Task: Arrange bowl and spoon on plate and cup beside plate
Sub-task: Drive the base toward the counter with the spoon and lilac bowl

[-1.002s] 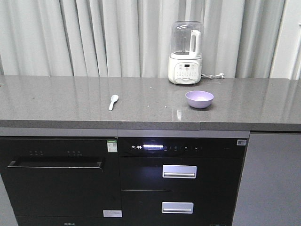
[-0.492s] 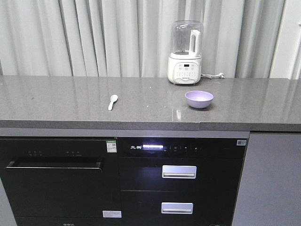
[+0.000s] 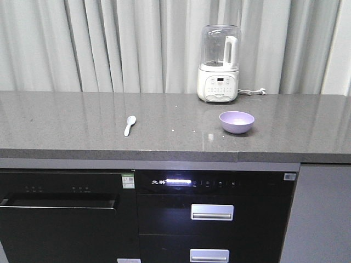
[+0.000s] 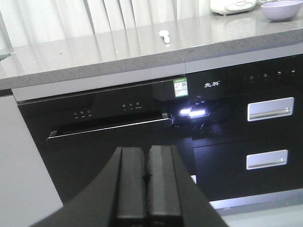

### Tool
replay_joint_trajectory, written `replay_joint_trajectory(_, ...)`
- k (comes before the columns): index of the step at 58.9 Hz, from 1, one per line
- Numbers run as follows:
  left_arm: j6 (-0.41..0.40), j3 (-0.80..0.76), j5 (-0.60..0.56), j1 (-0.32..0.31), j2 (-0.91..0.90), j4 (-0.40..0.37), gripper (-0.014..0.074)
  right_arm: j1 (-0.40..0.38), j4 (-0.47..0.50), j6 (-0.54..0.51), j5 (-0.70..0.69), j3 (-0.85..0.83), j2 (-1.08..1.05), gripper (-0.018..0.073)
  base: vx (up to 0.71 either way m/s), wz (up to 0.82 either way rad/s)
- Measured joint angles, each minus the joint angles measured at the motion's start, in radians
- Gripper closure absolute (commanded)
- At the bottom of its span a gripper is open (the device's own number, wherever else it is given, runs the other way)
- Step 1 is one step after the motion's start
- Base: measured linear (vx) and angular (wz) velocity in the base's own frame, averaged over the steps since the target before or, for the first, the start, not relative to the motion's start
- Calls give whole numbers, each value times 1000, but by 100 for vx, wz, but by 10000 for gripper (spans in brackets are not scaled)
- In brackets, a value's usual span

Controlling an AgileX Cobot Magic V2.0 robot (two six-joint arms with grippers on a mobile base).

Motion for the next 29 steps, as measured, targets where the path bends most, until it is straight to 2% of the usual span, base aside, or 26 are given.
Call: replay_joint_trajectory(29, 0, 0, 0, 0, 0, 0, 603, 0, 0, 0, 0, 0, 0, 568, 27, -4)
